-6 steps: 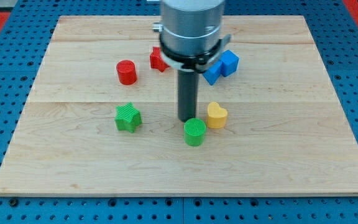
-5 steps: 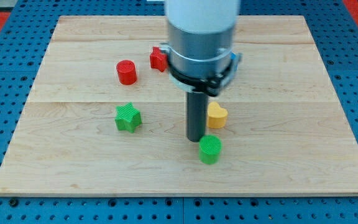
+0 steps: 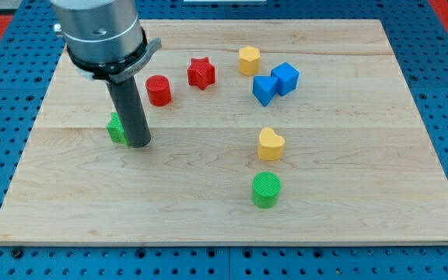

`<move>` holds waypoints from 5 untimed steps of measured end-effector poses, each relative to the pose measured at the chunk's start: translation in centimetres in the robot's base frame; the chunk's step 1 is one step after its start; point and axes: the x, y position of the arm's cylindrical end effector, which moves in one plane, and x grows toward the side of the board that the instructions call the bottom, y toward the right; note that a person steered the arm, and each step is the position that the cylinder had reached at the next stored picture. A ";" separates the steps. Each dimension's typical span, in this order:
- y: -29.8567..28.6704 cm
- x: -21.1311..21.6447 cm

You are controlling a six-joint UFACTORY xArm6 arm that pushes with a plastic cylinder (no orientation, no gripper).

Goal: Push the green star to the left center of the board

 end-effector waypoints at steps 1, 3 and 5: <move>0.6 -0.7; 7.7 -5.9; 15.2 -10.3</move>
